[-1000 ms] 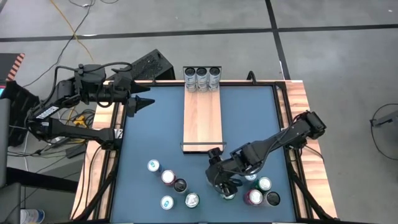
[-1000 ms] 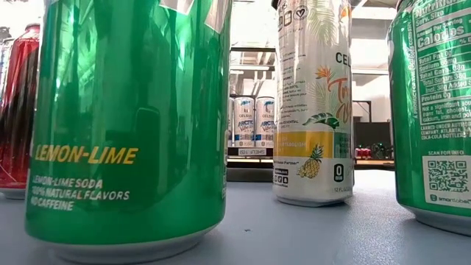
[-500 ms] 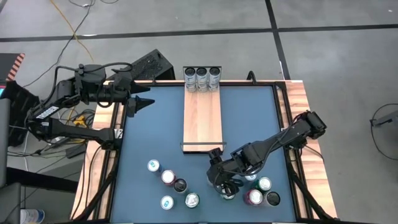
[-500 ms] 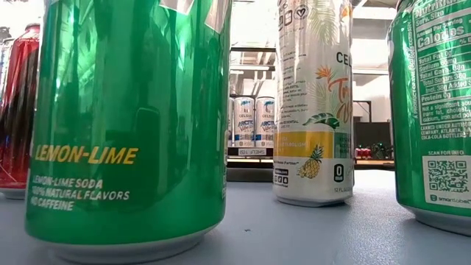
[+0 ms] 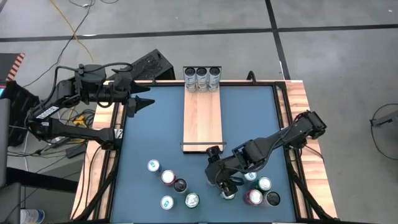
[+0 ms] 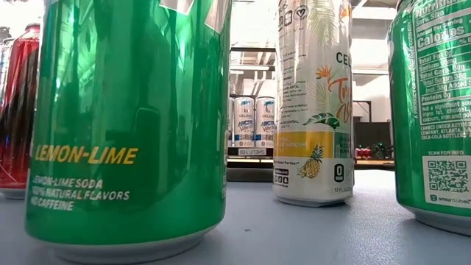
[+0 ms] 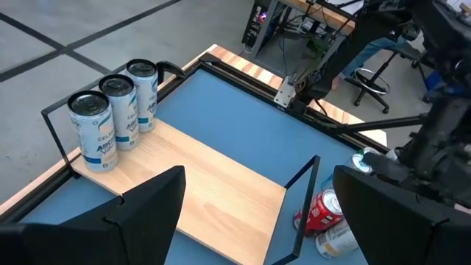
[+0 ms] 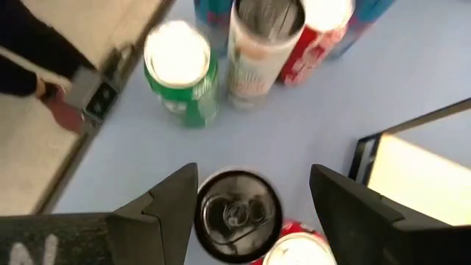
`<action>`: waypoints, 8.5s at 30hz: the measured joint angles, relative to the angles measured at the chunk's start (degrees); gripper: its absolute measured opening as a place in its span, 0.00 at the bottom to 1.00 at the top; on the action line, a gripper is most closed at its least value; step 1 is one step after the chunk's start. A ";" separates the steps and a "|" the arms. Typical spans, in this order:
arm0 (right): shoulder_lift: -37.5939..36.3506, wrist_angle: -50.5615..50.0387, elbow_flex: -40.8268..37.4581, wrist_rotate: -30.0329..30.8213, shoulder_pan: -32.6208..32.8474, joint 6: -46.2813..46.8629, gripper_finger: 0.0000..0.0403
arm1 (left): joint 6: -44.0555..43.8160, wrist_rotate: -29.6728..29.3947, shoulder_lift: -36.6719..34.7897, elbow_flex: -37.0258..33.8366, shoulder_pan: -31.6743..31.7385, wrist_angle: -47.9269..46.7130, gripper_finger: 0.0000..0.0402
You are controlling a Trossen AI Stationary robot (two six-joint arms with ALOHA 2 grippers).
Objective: Place canned beverage on shelf
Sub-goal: Put the center white yellow soda can on the shelf
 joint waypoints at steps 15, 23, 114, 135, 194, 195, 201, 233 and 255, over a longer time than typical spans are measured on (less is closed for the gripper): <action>0.09 -5.57 -0.37 -1.77 0.07 0.87 0.93 | 0.02 0.00 0.00 0.00 0.00 -0.14 0.83; 3.53 -6.02 -0.28 -4.58 0.03 0.93 0.98 | -0.02 -1.51 0.02 0.00 0.00 -0.57 0.83; 14.49 -20.20 36.05 1.64 -42.96 -20.16 0.53 | 2.43 -0.01 3.56 0.00 -0.02 -5.18 0.83; 22.52 -12.72 36.09 -4.24 -47.39 -22.57 0.53 | 9.08 0.02 3.30 0.02 -0.02 -6.05 0.83; 25.12 -13.53 36.20 -6.10 -47.86 -29.82 0.54 | 8.08 -6.17 3.34 0.02 0.02 -4.20 0.83; 25.16 -13.23 36.20 -6.10 -47.82 -30.17 0.55 | 8.07 -6.40 3.34 0.02 0.02 -4.20 0.83; 25.34 -11.76 36.14 -6.03 -47.93 -30.47 0.63 | 8.07 -6.49 3.34 0.02 0.02 -4.20 0.83; 25.27 -12.93 36.11 -6.25 -48.76 -30.10 0.69 | 7.96 -6.50 3.34 0.02 0.02 -4.22 0.83; 25.23 -14.82 36.84 -4.26 -48.70 -27.30 0.89 | 7.92 -6.51 3.34 0.02 0.02 -4.22 0.83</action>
